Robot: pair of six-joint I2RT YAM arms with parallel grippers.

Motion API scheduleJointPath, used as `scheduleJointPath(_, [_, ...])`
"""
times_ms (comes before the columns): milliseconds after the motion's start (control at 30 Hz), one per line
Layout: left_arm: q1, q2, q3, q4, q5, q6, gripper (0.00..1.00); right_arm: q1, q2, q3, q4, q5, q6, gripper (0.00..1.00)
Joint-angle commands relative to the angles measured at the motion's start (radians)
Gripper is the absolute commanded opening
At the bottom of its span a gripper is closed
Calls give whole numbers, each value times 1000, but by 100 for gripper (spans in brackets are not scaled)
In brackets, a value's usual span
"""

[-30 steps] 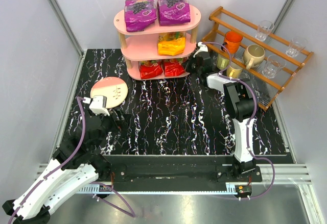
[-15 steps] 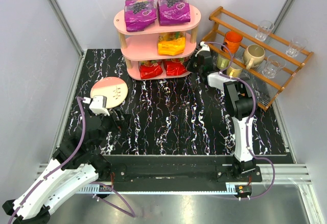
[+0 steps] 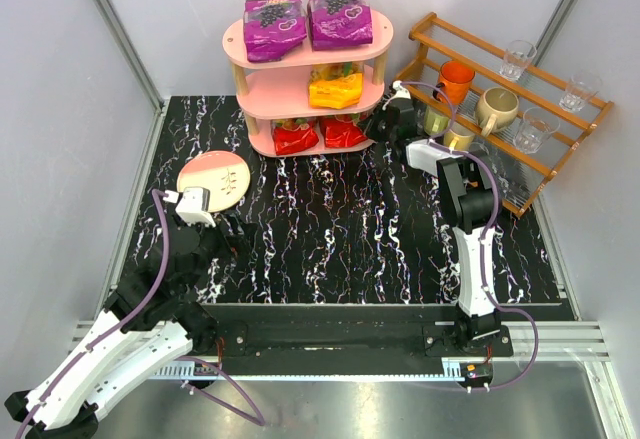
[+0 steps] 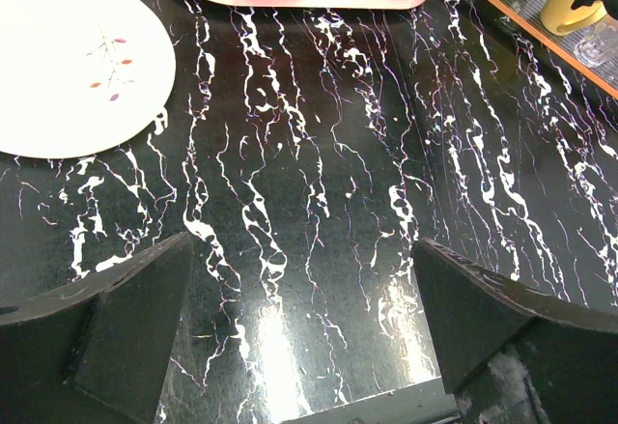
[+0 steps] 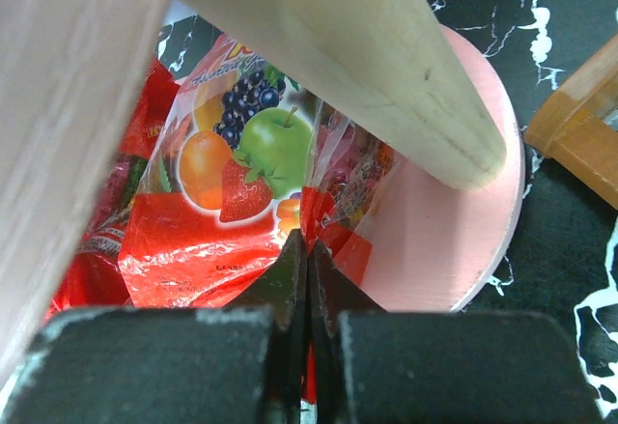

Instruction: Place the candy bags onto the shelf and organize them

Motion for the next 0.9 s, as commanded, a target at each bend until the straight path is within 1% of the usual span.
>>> scheduleJointPath(0, [5, 0, -1, 42, -18, 11, 99, 19, 24, 65, 6, -70, -11, 0])
scheduleJointPath(300, [5, -2, -4, 43, -16, 9, 99, 20, 20, 52, 8, -93, -14, 0])
scheduleJointPath(333, [5, -3, -4, 43, -16, 9, 99, 19, 17, 51, 8, -93, -16, 1])
scheduleJointPath(367, [5, -3, -4, 42, -16, 9, 99, 19, 14, 51, 8, -93, -14, 4])
scheduleJointPath(400, [5, -3, -4, 42, -18, 9, 99, 19, 3, 39, 15, -86, -14, 15])
scheduleJointPath(467, [5, -5, -3, 39, -19, 8, 99, 19, -14, 11, 37, -70, -17, 26])
scheduleJointPath(500, [5, -6, -1, 37, -19, 9, 99, 19, -43, -24, 64, -49, -19, 35])
scheduleJointPath(533, [5, -8, -1, 37, -19, 8, 99, 17, -58, -43, 78, -40, -22, 40])
scheduleJointPath(633, [5, -11, 3, 33, -19, 6, 99, 12, -118, -112, 135, -19, -28, 48])
scheduleJointPath(700, [5, -16, 5, 33, -19, 6, 99, 9, -158, -151, 175, -24, -33, 52])
scheduleJointPath(733, [5, -16, 6, 33, -18, 6, 99, 6, -167, -161, 185, -29, -34, 55])
scheduleJointPath(833, [5, -17, 11, 28, -16, 5, 99, -1, -206, -185, 224, -55, -39, 60])
scheduleJointPath(867, [5, -19, 13, 28, -16, 3, 99, -4, -215, -187, 230, -61, -40, 64])
